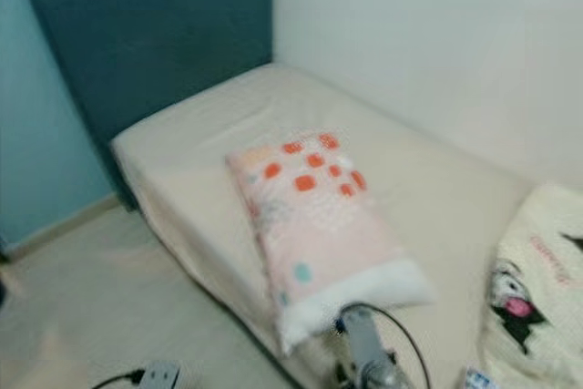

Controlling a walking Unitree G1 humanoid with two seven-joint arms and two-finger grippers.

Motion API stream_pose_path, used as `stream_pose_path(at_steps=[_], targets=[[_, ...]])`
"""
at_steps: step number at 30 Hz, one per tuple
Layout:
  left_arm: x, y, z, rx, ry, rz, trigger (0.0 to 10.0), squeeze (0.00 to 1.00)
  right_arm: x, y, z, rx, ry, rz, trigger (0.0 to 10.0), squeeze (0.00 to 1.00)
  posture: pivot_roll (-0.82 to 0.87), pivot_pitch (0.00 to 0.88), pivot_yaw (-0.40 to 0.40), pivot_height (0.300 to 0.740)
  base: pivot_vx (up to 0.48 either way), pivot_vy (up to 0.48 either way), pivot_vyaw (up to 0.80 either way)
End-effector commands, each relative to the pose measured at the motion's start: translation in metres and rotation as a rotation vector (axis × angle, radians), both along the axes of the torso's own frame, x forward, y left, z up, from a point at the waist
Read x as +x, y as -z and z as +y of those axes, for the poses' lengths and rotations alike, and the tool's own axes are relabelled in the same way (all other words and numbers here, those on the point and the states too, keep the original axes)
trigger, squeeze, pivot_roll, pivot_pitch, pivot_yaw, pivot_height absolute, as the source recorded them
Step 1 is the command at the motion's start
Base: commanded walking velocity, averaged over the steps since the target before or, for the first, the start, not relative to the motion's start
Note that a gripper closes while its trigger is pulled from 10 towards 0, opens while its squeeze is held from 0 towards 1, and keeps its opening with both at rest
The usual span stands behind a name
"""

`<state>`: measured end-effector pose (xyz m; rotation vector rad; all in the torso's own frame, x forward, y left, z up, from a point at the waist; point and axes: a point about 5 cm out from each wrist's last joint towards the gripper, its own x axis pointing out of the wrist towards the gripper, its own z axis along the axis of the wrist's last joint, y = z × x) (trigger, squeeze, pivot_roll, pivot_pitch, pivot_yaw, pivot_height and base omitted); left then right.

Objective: Clean up the room

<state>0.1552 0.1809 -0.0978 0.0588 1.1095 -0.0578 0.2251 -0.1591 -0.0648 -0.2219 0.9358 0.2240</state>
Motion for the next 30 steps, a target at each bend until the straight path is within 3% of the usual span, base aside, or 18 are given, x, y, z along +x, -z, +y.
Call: stream_pose_path(at_steps=[1,7,22,28,29,30], targets=[[-0.013,0.005,0.000,-0.009,-0.020,0.018,10.0,0.00,0.000,0.000,0.003,0.025,-0.002,-0.008,10.0,0.00,-0.05,0.052,-0.062,0.740,0.000,0.000,0.00],[-0.002,-0.002,0.000,0.017,0.042,-0.114,10.0,0.00,0.004,-0.003,0.000,0.052,0.052,-0.028,10.0,0.00,-0.05,0.054,-0.060,0.740,0.000,0.000,0.00],[0.000,-0.003,-0.001,0.019,0.074,-0.150,10.0,0.00,-0.003,0.001,-0.005,0.043,0.093,-0.008,10.0,0.00,-0.06,0.061,-0.051,0.740,0.000,0.000,-0.15],[0.002,-0.005,-0.002,-0.010,0.034,-0.194,10.0,0.00,-0.004,0.002,-0.007,0.038,0.091,-0.005,10.0,0.00,-0.06,0.062,-0.061,0.740,0.000,-0.477,0.00],[0.043,-0.026,0.010,-0.028,0.022,-0.309,10.0,0.00,-0.003,0.001,-0.008,0.035,0.090,-0.008,10.0,0.00,-0.06,0.061,-0.061,0.740,0.000,-0.469,0.00],[0.043,-0.026,0.010,-0.028,0.022,-0.309,10.0,0.00,-0.003,0.001,-0.008,0.035,0.090,-0.008,10.0,0.00,-0.06,0.061,-0.061,0.740,0.000,-0.469,0.00]])
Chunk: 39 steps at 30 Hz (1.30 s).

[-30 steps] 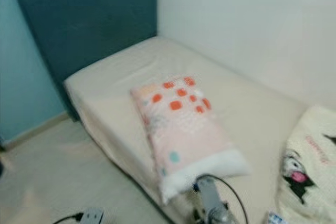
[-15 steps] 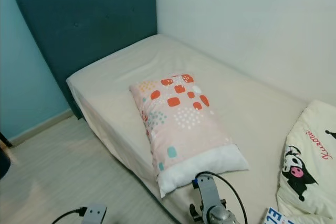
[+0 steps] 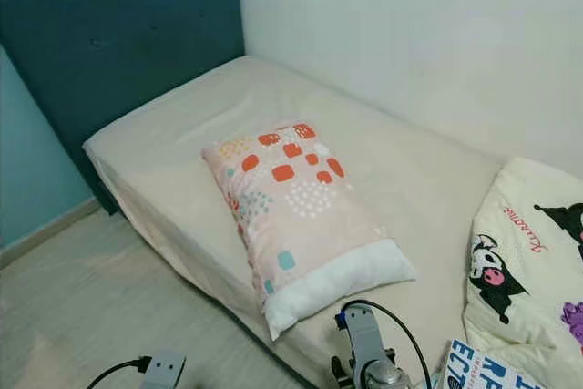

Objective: Clean up the room

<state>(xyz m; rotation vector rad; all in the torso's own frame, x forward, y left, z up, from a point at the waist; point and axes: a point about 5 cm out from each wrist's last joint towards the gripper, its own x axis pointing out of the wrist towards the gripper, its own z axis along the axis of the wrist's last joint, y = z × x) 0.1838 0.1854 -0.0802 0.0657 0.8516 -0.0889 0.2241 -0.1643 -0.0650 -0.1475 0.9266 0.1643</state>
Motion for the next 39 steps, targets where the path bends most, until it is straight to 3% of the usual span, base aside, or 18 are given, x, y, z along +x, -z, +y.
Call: stream_pose_path(at_steps=[1,2,5,12,19,30,39], targets=[[0.026,-0.015,0.008,-0.017,-0.012,-0.085,10.0,0.00,-0.001,0.001,-0.003,-0.005,0.007,0.003,10.0,0.00,-0.06,0.061,-0.061,0.740,0.000,-0.469,0.00],[0.053,-0.034,0.013,-0.049,-0.023,-0.165,10.0,0.00,0.000,0.000,-0.004,-0.006,0.008,0.000,10.0,0.00,-0.06,0.060,-0.061,0.740,0.000,-0.439,0.00],[0.065,-0.043,0.013,-0.050,-0.023,-0.210,10.0,0.00,0.001,-0.001,-0.004,-0.009,0.008,0.001,10.0,0.00,-0.06,0.058,-0.059,0.740,0.000,-0.236,0.00],[0.074,-0.051,0.010,-0.041,-0.028,-0.275,10.0,0.00,0.002,-0.001,-0.003,0.004,0.017,-0.009,10.0,0.00,-0.06,0.058,-0.057,0.740,0.000,0.000,-0.75],[0.086,-0.060,0.008,-0.057,-0.021,-0.308,10.0,0.00,0.002,-0.001,-0.004,-0.009,0.005,-0.005,10.0,0.00,-0.06,0.059,-0.060,0.740,0.000,0.000,0.00],[0.116,-0.090,0.001,0.295,0.261,-0.460,10.0,0.00,0.006,-0.004,-0.005,0.001,0.026,-0.025,10.0,0.00,-0.07,0.063,-0.053,0.740,0.000,0.000,0.00],[0.126,-0.098,-0.018,0.513,0.512,-0.504,10.0,0.00,0.009,-0.006,-0.003,0.000,0.023,-0.034,10.0,0.00,-0.08,0.085,-0.060,0.740,0.000,0.000,0.00]])
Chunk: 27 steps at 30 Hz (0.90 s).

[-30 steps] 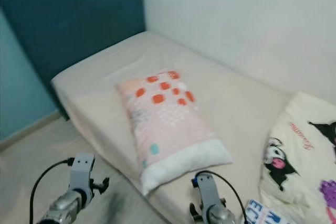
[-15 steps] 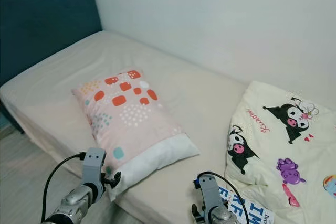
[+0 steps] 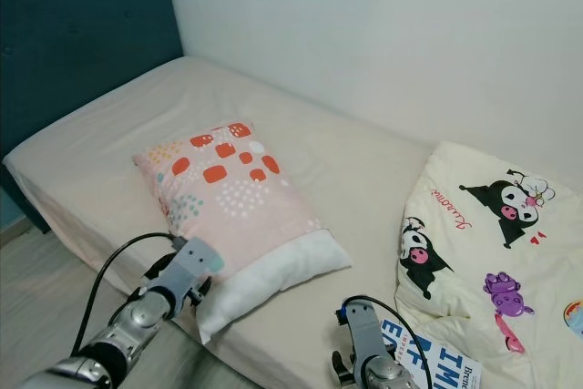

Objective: Clean up the room

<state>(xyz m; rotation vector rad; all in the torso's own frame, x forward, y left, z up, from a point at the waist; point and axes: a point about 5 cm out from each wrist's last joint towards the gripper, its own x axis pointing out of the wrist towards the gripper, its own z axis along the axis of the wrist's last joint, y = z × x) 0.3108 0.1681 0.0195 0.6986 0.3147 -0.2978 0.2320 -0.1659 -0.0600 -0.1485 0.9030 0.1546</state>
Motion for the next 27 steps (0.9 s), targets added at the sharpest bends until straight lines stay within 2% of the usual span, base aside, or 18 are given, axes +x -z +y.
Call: stream_pose_path(at_steps=[1,5,6,9,12,20,27], targets=[[0.000,0.002,-0.004,0.078,0.037,0.000,10.0,0.00,0.003,-0.002,-0.001,0.013,0.024,-0.018,10.0,0.00,-0.09,0.089,-0.061,0.740,0.000,0.000,0.00],[0.001,0.002,-0.008,0.100,0.042,-0.008,10.0,0.00,0.006,-0.005,0.000,0.034,0.035,-0.036,10.0,0.00,-0.09,0.094,-0.062,0.740,0.000,0.000,0.00],[0.000,0.003,-0.011,0.108,0.045,-0.010,10.0,0.00,0.008,-0.005,0.001,0.049,0.038,-0.039,10.0,0.04,-0.10,0.098,-0.062,0.740,0.000,0.000,0.00],[-0.002,0.006,-0.015,0.111,0.042,-0.011,10.0,0.00,0.009,-0.006,0.002,0.057,0.041,-0.032,10.0,0.00,-0.11,0.106,-0.065,0.735,0.000,0.000,0.00],[-0.004,0.008,-0.017,0.114,0.031,-0.010,10.0,0.00,0.011,-0.007,0.003,0.070,0.063,-0.025,10.0,0.00,-0.12,0.112,-0.066,0.725,0.000,0.000,0.00],[-0.011,0.016,-0.013,0.079,-0.024,0.025,10.0,0.00,0.018,-0.012,0.008,0.080,0.045,-0.049,10.0,0.00,-0.12,0.126,-0.064,0.695,0.000,0.000,0.00],[-0.010,0.014,-0.013,0.124,-0.014,-0.016,10.0,0.00,0.031,-0.021,0.016,0.145,0.061,-0.100,10.0,0.00,-0.14,0.145,-0.062,0.665,0.000,0.000,0.00]])
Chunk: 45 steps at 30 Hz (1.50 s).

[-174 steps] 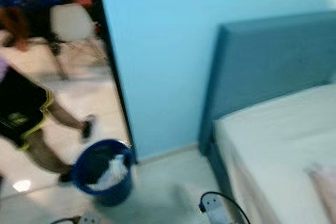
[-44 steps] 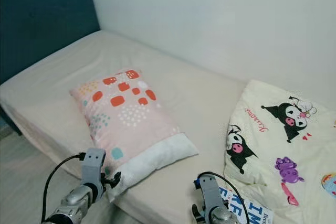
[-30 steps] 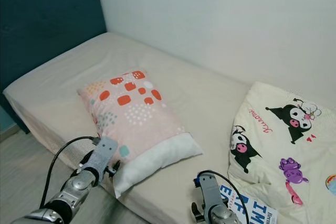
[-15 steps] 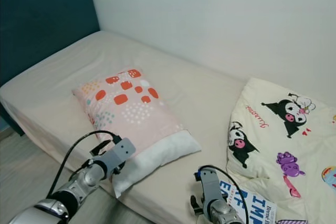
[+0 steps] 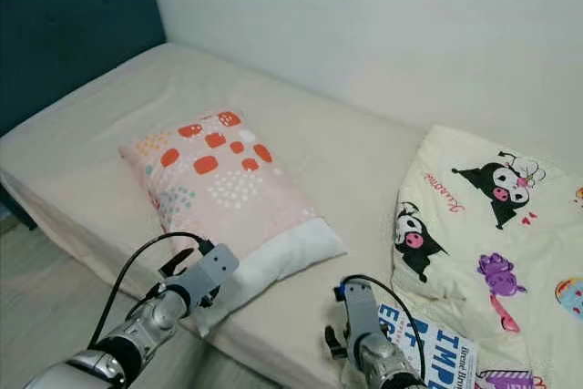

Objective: Clean up the room

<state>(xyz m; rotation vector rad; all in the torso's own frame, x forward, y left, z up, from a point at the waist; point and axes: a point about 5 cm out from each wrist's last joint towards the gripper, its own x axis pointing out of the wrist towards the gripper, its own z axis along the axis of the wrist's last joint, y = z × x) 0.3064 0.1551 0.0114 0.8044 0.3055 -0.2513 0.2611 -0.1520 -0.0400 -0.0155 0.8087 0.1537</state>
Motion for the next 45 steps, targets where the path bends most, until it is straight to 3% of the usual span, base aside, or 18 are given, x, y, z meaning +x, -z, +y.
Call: stream_pose_path(at_steps=[1,6,19,33,45], targets=[[-0.004,0.005,0.000,0.025,0.003,0.006,10.0,0.00,0.002,-0.002,0.004,0.037,0.005,-0.018,10.0,0.00,-0.14,0.149,-0.062,0.660,0.000,0.000,0.00],[0.007,-0.008,-0.002,0.030,0.020,-0.051,10.0,0.00,0.006,-0.007,0.015,0.141,-0.006,-0.072,10.0,0.00,-0.14,0.156,-0.062,0.646,0.000,0.000,0.00],[0.024,-0.029,-0.014,0.039,0.119,-0.112,10.0,0.00,-0.002,-0.001,0.010,0.143,0.020,-0.068,10.0,0.00,-0.16,0.174,-0.042,0.646,0.000,0.000,0.00],[0.026,-0.032,-0.016,0.009,0.096,-0.110,10.0,0.00,-0.005,0.001,0.017,0.164,0.018,-0.055,10.0,0.00,-0.16,0.194,-0.017,0.636,0.000,0.000,0.00],[0.036,-0.048,-0.009,0.005,0.028,-0.217,10.0,0.00,-0.003,-0.003,0.029,0.221,0.006,-0.104,10.0,0.00,-0.17,0.243,-0.007,0.606,0.000,0.000,0.00]])
